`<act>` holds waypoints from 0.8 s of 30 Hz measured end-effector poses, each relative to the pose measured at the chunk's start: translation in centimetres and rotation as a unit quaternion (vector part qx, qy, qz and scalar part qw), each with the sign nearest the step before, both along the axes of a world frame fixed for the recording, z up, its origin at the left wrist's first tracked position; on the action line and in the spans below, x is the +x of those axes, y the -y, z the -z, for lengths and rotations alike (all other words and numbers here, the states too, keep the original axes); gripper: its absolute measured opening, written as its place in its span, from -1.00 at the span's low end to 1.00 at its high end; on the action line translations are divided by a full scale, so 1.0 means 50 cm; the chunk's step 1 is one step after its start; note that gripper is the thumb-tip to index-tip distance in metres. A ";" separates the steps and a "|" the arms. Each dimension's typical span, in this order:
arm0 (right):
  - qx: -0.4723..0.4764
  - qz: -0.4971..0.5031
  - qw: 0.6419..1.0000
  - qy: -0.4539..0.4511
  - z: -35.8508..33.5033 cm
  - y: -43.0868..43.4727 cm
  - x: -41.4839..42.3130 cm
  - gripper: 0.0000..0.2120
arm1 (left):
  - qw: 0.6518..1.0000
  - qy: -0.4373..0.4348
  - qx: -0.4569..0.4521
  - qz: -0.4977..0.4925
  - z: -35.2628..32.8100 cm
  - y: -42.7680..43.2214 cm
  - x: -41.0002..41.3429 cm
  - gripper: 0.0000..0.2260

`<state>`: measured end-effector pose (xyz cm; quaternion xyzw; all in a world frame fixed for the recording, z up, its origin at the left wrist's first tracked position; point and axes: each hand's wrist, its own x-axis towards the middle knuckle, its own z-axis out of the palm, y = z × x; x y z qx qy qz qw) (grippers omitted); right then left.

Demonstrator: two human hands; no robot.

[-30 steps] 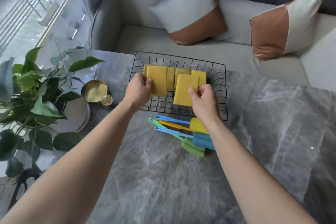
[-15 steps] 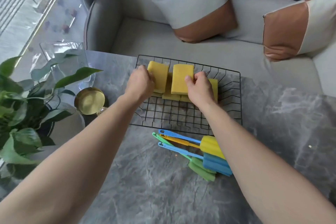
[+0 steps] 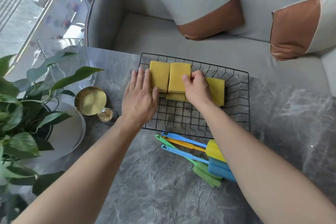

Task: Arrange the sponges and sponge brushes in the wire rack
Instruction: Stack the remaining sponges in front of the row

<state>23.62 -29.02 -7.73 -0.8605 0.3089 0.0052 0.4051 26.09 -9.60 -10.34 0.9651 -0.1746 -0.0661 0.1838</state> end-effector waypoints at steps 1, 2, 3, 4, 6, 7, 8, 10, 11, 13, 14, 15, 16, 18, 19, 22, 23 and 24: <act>-0.002 -0.001 1.000 0.001 0.002 -0.001 0.002 -0.72 | 1.000 -0.006 -0.004 0.006 0.003 -0.002 0.002 -0.39; -0.003 -0.001 1.000 0.000 0.005 -0.003 0.003 -0.74 | 1.000 -0.013 -0.011 0.008 0.005 -0.003 0.004 -0.38; -0.003 -0.001 1.000 -0.002 0.008 -0.005 0.005 -0.75 | 1.000 -0.019 -0.015 0.007 0.005 -0.004 0.007 -0.37; -0.002 -0.001 1.000 -0.004 0.011 -0.007 0.005 -0.76 | 1.000 -0.020 -0.016 0.007 0.005 -0.004 0.008 -0.36; -0.004 0.003 1.000 -0.010 0.015 -0.011 0.006 -0.76 | 1.000 -0.017 -0.008 0.012 0.004 -0.005 0.008 -0.35; -0.008 0.004 1.000 -0.012 0.016 -0.012 0.005 -0.76 | 1.000 -0.015 -0.005 0.015 0.004 -0.005 0.007 -0.35; -0.014 0.003 1.000 -0.013 0.016 -0.013 0.005 -0.76 | 1.000 -0.015 -0.002 0.018 0.003 -0.005 0.006 -0.35; -0.029 -0.004 0.999 -0.015 0.014 -0.014 0.003 -0.73 | 1.000 -0.017 0.003 0.021 0.002 -0.006 0.005 -0.35; -0.039 -0.008 0.999 -0.015 0.012 -0.014 0.002 -0.71 | 1.000 -0.020 0.005 0.021 0.000 -0.006 0.005 -0.36; -0.064 -0.016 0.998 -0.016 0.006 -0.015 -0.001 -0.68 | 1.000 -0.026 0.002 0.017 -0.007 -0.006 0.003 -0.37; -0.076 -0.022 0.997 -0.016 0.003 -0.016 -0.005 -0.66 | 0.999 -0.028 -0.003 0.015 -0.013 -0.007 0.002 -0.38; -0.090 -0.030 0.995 -0.017 -0.001 -0.016 -0.010 -0.64 | 0.999 -0.030 -0.008 0.013 -0.019 -0.009 0.001 -0.38; -0.107 -0.040 0.993 -0.020 -0.006 -0.015 -0.017 -0.62 | 0.999 -0.030 -0.013 0.012 -0.026 -0.011 -0.001 -0.39; -0.157 -0.066 0.985 -0.028 -0.016 -0.013 -0.040 -0.58 | 0.999 -0.027 -0.021 0.008 -0.041 -0.017 -0.009 -0.40; -0.189 -0.081 0.978 -0.030 -0.023 -0.012 -0.055 -0.58 | 0.999 -0.026 -0.026 0.005 -0.049 -0.019 -0.015 -0.41; -0.257 -0.126 0.957 -0.036 -0.044 -0.013 -0.117 -0.58 | 0.999 -0.013 -0.043 0.004 -0.074 -0.031 -0.055 -0.48; -0.267 -0.139 0.953 -0.039 -0.051 -0.015 -0.142 -0.58 | 0.999 -0.001 -0.048 0.014 -0.081 -0.037 -0.074 -0.52; -0.275 -0.151 0.948 -0.042 -0.057 -0.018 -0.168 -0.59 | 0.998 0.010 -0.051 0.029 -0.087 -0.043 -0.096 -0.56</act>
